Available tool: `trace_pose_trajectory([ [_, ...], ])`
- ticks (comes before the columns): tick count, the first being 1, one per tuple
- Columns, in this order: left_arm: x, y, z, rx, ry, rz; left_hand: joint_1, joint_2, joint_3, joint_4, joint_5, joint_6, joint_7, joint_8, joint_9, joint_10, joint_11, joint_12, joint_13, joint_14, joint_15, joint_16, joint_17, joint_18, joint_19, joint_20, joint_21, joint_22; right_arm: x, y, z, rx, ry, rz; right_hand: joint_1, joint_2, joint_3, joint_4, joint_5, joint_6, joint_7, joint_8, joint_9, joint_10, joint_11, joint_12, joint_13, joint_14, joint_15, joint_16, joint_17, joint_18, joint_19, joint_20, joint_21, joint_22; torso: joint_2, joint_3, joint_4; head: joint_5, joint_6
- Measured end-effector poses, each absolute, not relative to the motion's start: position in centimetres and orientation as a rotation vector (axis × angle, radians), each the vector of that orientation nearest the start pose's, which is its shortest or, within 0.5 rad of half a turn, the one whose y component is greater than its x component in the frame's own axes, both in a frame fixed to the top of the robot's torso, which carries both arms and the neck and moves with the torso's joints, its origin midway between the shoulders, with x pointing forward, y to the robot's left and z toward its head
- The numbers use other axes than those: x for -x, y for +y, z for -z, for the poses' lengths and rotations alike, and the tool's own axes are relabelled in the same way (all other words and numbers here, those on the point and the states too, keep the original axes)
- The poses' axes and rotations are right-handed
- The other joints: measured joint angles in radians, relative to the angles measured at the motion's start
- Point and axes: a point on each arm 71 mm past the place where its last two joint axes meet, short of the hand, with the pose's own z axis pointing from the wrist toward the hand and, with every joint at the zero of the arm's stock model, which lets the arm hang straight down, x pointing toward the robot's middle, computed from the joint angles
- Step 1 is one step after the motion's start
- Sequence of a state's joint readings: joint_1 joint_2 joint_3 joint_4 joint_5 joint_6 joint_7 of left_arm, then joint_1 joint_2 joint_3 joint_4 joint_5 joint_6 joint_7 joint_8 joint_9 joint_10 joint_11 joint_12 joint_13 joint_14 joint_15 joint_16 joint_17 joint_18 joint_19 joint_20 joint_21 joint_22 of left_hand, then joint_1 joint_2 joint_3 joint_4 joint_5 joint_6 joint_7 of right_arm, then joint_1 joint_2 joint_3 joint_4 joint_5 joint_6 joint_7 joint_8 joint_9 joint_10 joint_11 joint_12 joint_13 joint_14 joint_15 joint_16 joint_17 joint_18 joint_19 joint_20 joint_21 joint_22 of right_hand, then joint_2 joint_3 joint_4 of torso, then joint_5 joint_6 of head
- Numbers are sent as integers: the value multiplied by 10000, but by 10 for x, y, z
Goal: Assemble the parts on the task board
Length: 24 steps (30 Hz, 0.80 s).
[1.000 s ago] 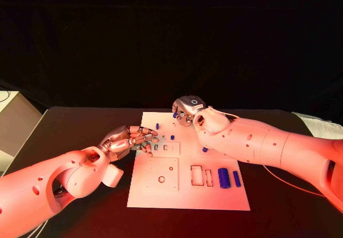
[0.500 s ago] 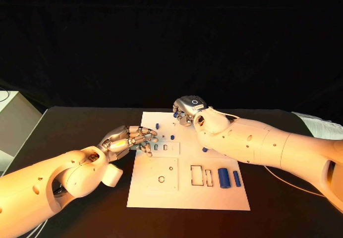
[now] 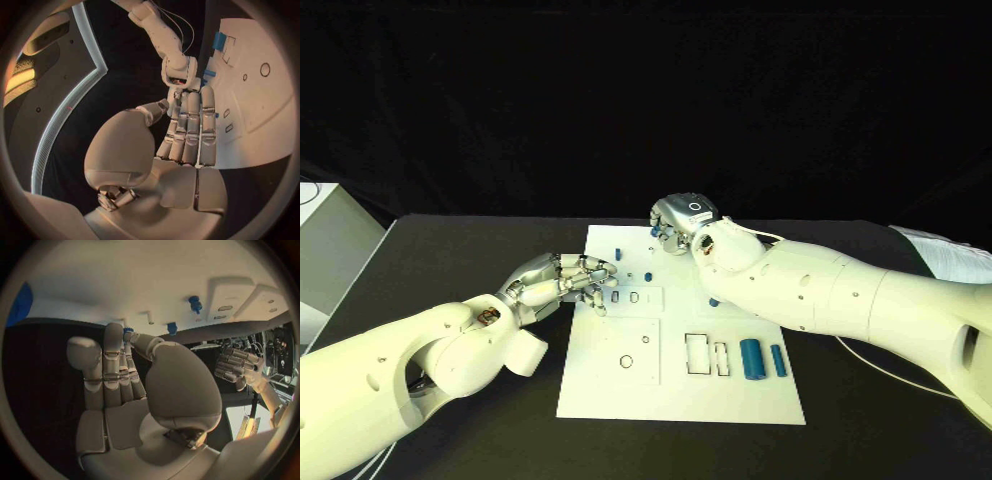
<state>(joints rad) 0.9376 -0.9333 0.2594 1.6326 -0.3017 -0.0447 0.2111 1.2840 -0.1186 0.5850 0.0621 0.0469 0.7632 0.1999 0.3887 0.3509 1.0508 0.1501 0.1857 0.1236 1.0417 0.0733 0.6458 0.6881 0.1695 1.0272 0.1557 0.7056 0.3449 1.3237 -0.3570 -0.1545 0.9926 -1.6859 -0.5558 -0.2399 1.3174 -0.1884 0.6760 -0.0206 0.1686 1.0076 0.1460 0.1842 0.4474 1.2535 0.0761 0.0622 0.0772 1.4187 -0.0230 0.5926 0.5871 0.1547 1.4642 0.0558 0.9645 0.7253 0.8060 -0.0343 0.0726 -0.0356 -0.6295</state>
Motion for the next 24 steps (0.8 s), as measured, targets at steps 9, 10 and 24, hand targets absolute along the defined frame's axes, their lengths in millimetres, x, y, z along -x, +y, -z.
trace_pose_trajectory([
  [9, -453, 212, 187, 9249, 16712, 16843, 0, 0, 0, 0, 0, 0, 0, 0, -1, 0, 0, 0, 1, 0, 0, -39, 0, 0, 0, 0, 0, -16, -573, -100, 156, 2879, 13148, -3836, 0, 0, 0, 0, -1, 0, 0, -1, -2, -1, 1, 0, -1, 0, 0, 0, 0, 0, 0, 0, 0, -1, 3, -4, 1, 25, -49],
  [10, -453, 213, 187, 9252, 16713, 16837, 0, 0, 0, 0, 0, 0, 0, 0, -1, 0, 0, 0, 1, 0, 0, -39, 1, 0, 0, 0, 0, -16, -573, -100, 156, 2873, 13144, -3831, 0, 0, 0, 0, -1, 0, 0, -1, -2, -1, 1, 0, -1, 0, 0, 0, 0, 0, 0, 0, 0, -1, 3, -4, 1, 26, -50],
  [24, -456, 213, 189, 9298, 16709, 16779, 0, 0, 0, 0, 0, 0, 0, 0, -2, 0, 0, 0, 1, 0, 0, -39, 1, 0, 0, 0, 0, -15, -572, -104, 155, 2863, 13041, -3760, 0, 0, 0, 0, -2, 0, -1, -10, -4, -1, 1, -1, -2, 0, 0, -1, 1, -1, 0, 0, 0, -3, 11, -15, 1, 22, -108],
])
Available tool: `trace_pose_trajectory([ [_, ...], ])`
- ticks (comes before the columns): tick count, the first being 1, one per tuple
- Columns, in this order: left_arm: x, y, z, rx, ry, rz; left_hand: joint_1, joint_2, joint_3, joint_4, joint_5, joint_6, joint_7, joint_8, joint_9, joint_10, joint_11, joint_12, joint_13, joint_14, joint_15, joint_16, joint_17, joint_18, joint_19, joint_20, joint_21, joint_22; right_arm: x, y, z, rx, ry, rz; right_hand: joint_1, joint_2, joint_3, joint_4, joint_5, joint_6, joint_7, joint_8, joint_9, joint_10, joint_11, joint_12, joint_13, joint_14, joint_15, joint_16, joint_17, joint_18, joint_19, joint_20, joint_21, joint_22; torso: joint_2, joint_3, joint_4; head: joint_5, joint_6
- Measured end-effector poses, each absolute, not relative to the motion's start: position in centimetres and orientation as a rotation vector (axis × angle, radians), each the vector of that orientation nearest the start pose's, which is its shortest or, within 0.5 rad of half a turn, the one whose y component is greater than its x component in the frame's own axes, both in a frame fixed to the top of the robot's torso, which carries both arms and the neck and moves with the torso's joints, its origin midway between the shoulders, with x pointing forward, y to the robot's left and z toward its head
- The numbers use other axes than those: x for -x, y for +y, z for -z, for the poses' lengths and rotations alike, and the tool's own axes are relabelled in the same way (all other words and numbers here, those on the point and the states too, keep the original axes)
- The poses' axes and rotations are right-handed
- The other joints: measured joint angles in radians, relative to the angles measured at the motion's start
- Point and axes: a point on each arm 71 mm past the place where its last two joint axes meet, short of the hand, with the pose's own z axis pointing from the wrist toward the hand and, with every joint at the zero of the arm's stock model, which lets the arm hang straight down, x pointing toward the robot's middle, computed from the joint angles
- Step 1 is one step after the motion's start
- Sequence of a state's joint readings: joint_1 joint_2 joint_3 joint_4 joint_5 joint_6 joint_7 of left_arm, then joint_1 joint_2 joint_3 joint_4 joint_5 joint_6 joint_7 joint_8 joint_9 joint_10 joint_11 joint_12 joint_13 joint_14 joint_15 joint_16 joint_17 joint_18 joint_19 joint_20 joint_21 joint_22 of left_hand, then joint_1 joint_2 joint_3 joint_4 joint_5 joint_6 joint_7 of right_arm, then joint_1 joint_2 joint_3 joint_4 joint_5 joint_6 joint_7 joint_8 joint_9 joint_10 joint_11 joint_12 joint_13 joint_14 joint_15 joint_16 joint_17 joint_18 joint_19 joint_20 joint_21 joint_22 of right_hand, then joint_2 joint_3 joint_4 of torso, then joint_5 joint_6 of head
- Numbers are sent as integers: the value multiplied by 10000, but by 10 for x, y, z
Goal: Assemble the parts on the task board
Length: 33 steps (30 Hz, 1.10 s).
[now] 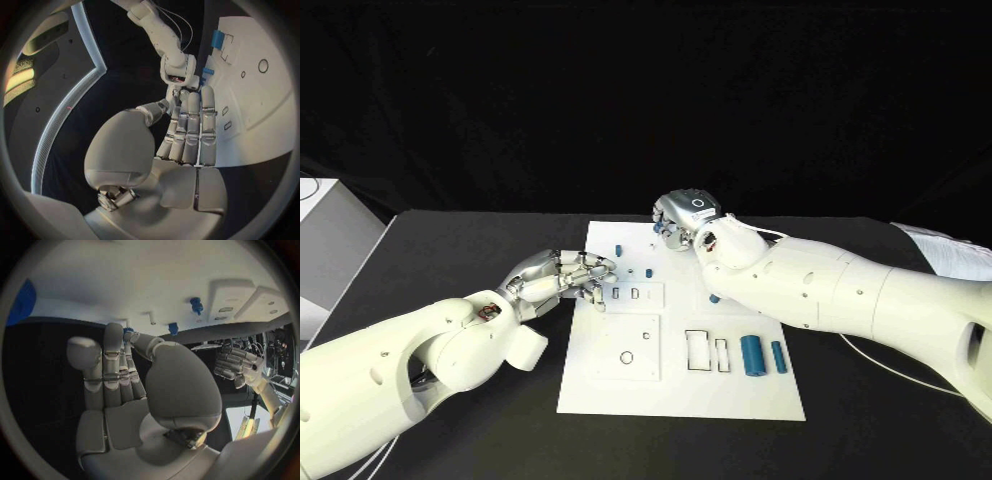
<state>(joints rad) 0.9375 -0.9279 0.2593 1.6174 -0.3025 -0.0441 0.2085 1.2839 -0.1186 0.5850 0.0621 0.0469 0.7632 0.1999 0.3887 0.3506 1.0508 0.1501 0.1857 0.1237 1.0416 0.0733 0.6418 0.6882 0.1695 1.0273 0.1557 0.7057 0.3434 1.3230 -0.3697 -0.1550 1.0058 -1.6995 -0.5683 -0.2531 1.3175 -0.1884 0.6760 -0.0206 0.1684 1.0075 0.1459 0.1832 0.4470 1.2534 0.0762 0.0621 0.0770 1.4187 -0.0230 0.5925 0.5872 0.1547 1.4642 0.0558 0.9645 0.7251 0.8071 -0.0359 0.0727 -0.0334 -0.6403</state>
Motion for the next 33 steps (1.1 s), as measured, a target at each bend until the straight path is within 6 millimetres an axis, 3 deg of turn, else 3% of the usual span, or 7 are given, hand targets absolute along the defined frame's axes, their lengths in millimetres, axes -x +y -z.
trace_pose_trajectory([
  [33, -455, 213, 189, 9277, 16743, 16803, 0, 0, 0, 0, 0, 0, 0, 0, 6, 0, 0, 0, 1, 0, 0, 0, 1, 0, 0, 0, 0, 1, -574, -105, 156, 2831, 13005, -3513, -40, -40, 0, 0, 40, 0, 0, -2, 8, 0, 1, 0, -1, 1, 0, 39, -9, 1, 0, 0, 0, -38, -3, 9, 5, 6, -25],
])
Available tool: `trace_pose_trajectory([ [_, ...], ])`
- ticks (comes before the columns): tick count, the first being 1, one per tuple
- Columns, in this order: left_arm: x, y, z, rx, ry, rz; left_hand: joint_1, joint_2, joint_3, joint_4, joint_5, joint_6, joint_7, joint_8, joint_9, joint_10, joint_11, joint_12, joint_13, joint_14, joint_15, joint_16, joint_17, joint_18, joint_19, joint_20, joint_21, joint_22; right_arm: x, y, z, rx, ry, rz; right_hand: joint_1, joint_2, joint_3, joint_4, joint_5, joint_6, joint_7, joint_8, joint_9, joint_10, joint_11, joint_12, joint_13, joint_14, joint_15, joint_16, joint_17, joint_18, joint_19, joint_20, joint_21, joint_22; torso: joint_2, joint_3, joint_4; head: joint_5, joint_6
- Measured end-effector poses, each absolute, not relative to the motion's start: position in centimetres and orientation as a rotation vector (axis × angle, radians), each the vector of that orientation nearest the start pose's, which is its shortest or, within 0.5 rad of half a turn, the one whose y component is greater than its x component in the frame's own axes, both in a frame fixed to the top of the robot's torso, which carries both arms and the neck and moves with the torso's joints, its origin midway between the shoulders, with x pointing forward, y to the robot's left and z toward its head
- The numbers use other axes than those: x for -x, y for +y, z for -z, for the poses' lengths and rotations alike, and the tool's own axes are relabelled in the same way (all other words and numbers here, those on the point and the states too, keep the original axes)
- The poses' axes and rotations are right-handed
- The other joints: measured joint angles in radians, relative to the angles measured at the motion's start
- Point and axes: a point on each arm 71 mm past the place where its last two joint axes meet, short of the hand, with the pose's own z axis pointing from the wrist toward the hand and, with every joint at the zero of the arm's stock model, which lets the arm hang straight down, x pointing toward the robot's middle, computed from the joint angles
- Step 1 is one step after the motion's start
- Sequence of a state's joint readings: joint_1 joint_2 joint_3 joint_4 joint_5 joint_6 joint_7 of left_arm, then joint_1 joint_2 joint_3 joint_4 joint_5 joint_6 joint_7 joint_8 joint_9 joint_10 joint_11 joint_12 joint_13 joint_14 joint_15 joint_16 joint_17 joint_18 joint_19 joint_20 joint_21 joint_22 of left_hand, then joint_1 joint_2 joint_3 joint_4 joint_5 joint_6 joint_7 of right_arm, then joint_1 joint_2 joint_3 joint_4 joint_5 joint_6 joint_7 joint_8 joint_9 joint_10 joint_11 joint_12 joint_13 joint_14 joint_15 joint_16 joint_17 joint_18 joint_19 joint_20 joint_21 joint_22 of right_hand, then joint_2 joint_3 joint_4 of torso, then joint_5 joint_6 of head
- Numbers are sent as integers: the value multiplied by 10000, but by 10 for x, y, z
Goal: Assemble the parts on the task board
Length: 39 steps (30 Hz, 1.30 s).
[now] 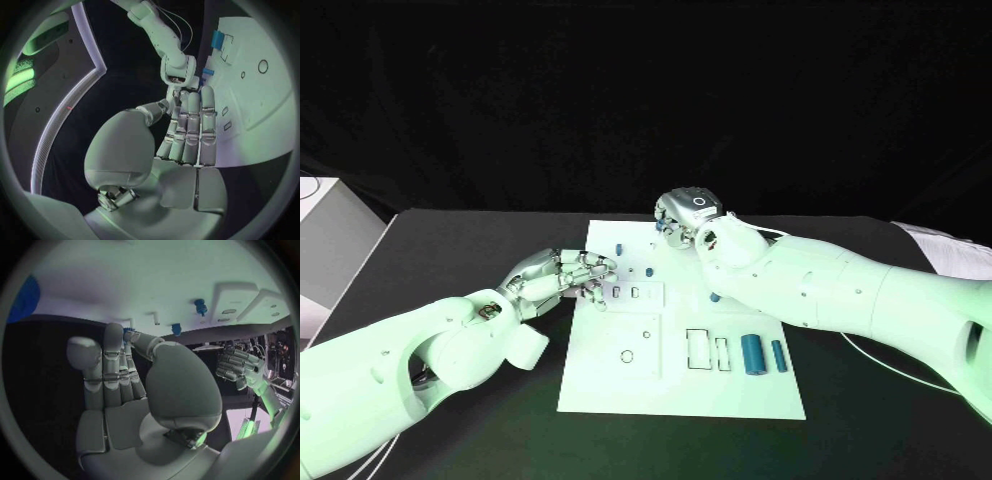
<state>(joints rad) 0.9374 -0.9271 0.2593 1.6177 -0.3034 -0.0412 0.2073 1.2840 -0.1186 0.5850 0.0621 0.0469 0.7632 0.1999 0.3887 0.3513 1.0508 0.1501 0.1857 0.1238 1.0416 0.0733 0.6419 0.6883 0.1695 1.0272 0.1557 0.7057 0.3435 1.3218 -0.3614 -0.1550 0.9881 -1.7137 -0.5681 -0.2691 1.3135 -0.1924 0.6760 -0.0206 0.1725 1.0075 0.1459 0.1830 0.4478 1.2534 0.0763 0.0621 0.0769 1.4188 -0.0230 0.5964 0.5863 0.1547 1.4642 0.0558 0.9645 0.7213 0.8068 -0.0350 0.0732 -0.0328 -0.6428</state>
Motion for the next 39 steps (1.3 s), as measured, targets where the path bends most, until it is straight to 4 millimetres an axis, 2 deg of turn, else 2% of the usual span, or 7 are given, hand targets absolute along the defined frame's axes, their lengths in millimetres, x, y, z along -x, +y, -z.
trace_pose_trajectory([
  [12, -455, 213, 189, 9277, 16751, 16799, 0, 0, 0, 0, 0, 0, 0, 0, -1, 0, 0, 0, 0, 0, 0, 0, 0, 0, 0, 0, 0, 0, -573, -102, 156, 2817, 13109, -3634, 0, 0, 0, 0, 0, -1, 0, -28, -3, 0, 0, -2, -3, 0, 0, 0, -7, 0, 0, 0, 0, -36, 2, -10, 9, 30, -31],
  [25, -455, 213, 189, 9280, 16760, 16780, 0, 0, 0, 0, 0, 0, 0, 0, -2, 0, 0, 0, 0, 0, 0, 0, 0, 0, 0, 0, 0, 1, -571, -100, 159, 2831, 13301, -3722, -39, -39, -6, 6, -1, -1, -1, -36, -9, -35, -34, -1, -14, -3, 3, -1, -8, 0, 0, 0, -21, -54, 2, -4, -5, 30, -64],
  [27, -455, 213, 189, 9280, 16762, 16779, 0, 0, 0, 0, 0, 0, 0, 0, -2, 0, 0, 0, 0, 0, 0, 0, 0, 0, 0, 0, 0, 0, -571, -100, 159, 2849, 13346, -3715, -110, -110, 3, 60, -1, -69, 68, -35, -6, -130, 16, -1, -38, -56, 56, -1, -30, 0, 0, 0, -98, -121, 2, -4, -4, 24, -67],
  [33, -455, 213, 189, 9277, 16770, 16781, 0, 0, 0, 0, 0, 0, 0, 0, -3, 0, 0, 0, 0, 0, 0, 0, 0, 0, 0, 0, 0, 0, -573, -100, 160, 2895, 13498, -3634, -171, -171, 56, 113, -1, -165, 94, -134, -24, -321, 57, -1, -63, -170, 85, -1, -87, 0, -54, 54, -320, -357, 2, -3, -17, 15, -81],
  [36, -455, 213, 189, 9274, 16774, 16784, 0, 0, 0, 0, 0, 0, 0, 0, -3, 0, 0, 0, 1, 0, 0, 0, 0, 0, 0, 0, 0, 1, -574, -101, 161, 2890, 13575, -3561, -230, -229, 100, 156, -1, -376, 151, -304, -51, -561, 123, -1, -89, -420, 136, -154, -192, 0, -249, 160, -792, -870, 2, 0, -19, 10, -82],
  [38, -455, 213, 189, 9272, 16777, 16785, 0, 0, 0, 0, 0, 0, 0, 0, -3, 0, 0, 0, 1, 0, 0, 0, 0, 0, 0, 0, 0, 1, -575, -102, 161, 2872, 13621, -3524, -237, -387, 140, 196, -128, -711, 233, -519, -121, -1028, 237, -1, -130, -826, 254, -570, -371, 18, -752, 255, -1792, -1960, 3, 1, -18, 2, -76],
  [39, -455, 213, 189, 9272, 16778, 16784, 0, 0, 0, 0, 0, -3, -3, 0, -1, 0, 0, 0, -3, 0, 0, 0, -1, 0, 0, 0, -37, -13, -575, -102, 161, 2865, 13637, -3517, -247, -472, 140, 196, -286, -864, 264, -613, -158, -1275, 278, -1, -135, -1015, 305, -799, -456, 112, -983, 312, -2170, -2308, 3, 1, -18, -2, -74],
])
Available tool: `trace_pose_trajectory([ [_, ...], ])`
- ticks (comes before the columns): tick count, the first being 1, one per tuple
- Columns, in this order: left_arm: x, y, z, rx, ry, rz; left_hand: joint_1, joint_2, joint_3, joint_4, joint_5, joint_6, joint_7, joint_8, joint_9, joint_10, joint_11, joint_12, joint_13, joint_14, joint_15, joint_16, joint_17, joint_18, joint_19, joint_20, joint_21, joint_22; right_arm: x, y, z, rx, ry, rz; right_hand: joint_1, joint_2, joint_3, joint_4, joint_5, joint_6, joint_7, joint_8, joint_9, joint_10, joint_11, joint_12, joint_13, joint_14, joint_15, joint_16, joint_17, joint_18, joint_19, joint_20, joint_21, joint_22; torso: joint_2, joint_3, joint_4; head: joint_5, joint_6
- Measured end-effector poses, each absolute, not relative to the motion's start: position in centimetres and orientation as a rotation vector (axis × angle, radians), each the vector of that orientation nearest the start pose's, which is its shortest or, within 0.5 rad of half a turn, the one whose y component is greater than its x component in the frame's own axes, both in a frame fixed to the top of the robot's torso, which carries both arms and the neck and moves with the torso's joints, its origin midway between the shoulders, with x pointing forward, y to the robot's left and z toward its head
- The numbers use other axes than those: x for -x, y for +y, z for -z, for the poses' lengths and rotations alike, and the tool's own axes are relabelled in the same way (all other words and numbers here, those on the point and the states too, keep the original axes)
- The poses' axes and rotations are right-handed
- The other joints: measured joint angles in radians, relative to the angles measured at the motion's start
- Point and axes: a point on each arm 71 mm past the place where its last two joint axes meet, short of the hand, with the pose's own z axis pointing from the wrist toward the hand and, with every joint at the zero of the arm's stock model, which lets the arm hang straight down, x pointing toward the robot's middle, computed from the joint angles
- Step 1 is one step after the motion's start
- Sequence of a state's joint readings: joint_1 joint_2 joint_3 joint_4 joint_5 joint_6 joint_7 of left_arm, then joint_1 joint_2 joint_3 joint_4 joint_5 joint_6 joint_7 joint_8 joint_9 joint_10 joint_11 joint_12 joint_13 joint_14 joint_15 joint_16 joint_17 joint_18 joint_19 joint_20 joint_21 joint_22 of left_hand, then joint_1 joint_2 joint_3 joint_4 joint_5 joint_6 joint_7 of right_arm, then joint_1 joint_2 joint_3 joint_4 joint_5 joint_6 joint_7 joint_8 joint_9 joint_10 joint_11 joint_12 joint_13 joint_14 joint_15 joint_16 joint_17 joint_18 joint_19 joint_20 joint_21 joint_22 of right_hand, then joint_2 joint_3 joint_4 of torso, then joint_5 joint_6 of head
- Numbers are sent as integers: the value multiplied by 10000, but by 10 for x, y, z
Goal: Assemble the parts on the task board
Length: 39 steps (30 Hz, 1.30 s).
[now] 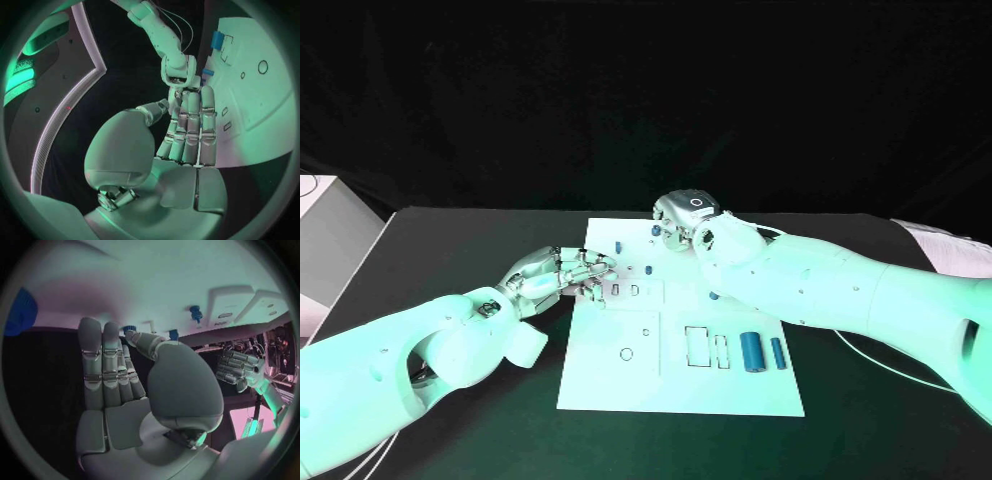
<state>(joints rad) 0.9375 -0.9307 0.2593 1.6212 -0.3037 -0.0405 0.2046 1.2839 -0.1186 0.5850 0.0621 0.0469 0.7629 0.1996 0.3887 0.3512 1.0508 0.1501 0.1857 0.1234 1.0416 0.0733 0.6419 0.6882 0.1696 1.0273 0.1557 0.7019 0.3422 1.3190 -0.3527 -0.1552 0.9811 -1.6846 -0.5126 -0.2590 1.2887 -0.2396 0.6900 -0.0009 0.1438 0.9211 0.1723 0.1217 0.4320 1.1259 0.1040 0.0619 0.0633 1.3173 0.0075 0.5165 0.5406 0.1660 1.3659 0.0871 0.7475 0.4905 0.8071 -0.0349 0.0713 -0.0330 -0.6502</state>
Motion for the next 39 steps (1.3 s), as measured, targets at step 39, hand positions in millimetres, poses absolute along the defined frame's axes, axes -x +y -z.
trace_pose_trajectory([
  [39, -465, 232, 198, 9646, 16620, 16164, 0, 0, -27, 27, 0, -32, -32, 0, 19, 0, 0, 0, -12, 0, 0, -49, -6, 0, 0, 0, -33, -43, -549, -186, 129, -2524, 14324, -7822, 1455, 557, -500, -566, 485, -258, 400, -468, -816, -1049, 618, 22, -16, -2318, 907, -4180, -1766, 39, -3277, 619, -4270, -2418, -306, 102, -290, 226, 334],
])
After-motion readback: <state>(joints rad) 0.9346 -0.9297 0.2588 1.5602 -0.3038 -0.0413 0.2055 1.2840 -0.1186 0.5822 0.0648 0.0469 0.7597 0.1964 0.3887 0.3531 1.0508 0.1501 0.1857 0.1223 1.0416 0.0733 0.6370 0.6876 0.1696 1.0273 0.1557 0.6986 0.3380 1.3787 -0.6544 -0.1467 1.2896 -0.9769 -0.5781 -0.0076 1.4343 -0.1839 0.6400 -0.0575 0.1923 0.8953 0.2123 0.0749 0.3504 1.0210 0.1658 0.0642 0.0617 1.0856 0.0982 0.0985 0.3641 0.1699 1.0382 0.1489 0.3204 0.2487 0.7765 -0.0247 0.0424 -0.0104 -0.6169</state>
